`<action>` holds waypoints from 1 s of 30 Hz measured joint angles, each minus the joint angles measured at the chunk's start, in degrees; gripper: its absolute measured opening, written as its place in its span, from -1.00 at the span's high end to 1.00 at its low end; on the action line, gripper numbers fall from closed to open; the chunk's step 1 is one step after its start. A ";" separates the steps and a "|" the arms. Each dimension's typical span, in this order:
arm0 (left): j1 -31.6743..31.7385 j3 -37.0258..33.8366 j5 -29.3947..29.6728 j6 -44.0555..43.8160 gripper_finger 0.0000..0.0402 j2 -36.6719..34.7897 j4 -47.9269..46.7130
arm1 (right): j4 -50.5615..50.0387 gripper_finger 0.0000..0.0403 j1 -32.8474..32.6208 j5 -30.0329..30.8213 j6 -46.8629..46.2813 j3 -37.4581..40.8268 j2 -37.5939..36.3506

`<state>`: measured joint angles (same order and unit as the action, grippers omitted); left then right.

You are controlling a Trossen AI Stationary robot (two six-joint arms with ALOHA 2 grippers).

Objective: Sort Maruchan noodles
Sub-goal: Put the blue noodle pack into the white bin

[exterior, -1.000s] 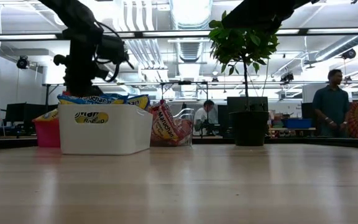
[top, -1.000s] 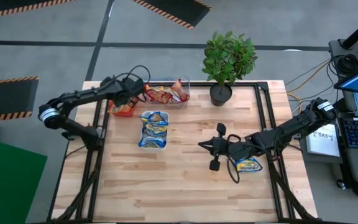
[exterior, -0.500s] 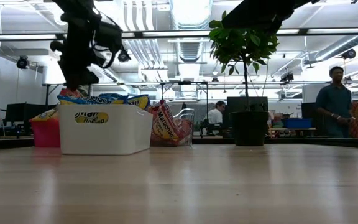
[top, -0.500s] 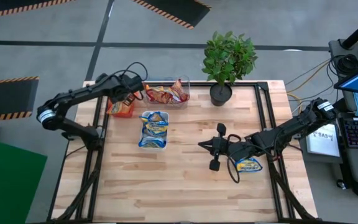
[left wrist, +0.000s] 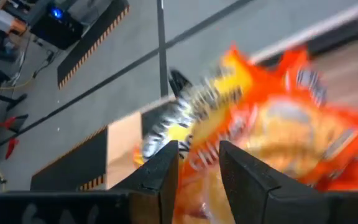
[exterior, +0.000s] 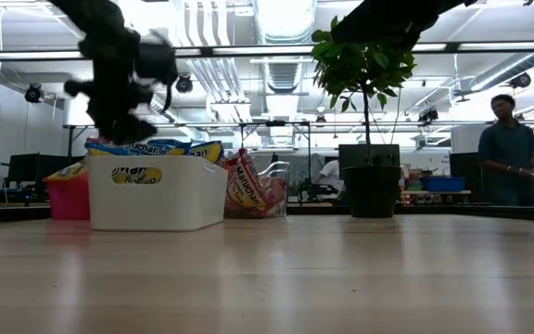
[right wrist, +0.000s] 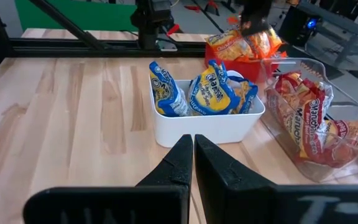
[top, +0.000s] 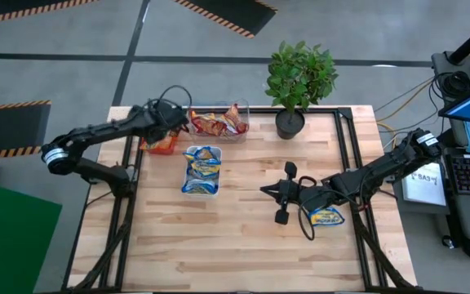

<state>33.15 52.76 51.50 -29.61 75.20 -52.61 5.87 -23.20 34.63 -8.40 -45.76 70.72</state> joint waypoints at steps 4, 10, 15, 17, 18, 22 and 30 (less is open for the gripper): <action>0.11 -7.65 -0.36 -4.32 0.59 0.78 4.68 | 0.02 0.96 0.00 -0.02 -0.56 0.01 0.00; 0.02 -10.08 -2.42 -4.31 0.69 -0.40 3.63 | 0.17 0.96 0.00 -0.02 -0.69 0.11 -0.03; -1.46 -4.88 -3.67 -1.39 0.69 -5.06 -0.82 | -1.77 0.96 -0.15 -0.84 -6.83 -2.31 -0.92; -2.67 -2.85 -4.13 0.38 0.69 -7.47 -1.57 | -6.52 0.96 -0.15 -4.53 -12.35 -4.95 -1.42; -3.41 -2.11 -4.48 1.65 0.69 -8.86 -1.54 | -10.02 0.96 -0.14 -7.15 -15.87 -6.63 -1.49; -6.90 -0.03 -9.85 3.50 0.69 -14.52 -0.81 | -29.62 0.96 0.00 -18.00 -39.27 -13.68 -1.13; -24.03 -1.77 -18.53 4.42 0.69 -23.09 7.77 | -66.12 0.96 -4.09 -38.23 -77.27 -17.00 3.64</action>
<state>9.12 51.00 32.97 -25.18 52.11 -44.84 -60.25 -27.29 -3.59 -85.67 -62.76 74.36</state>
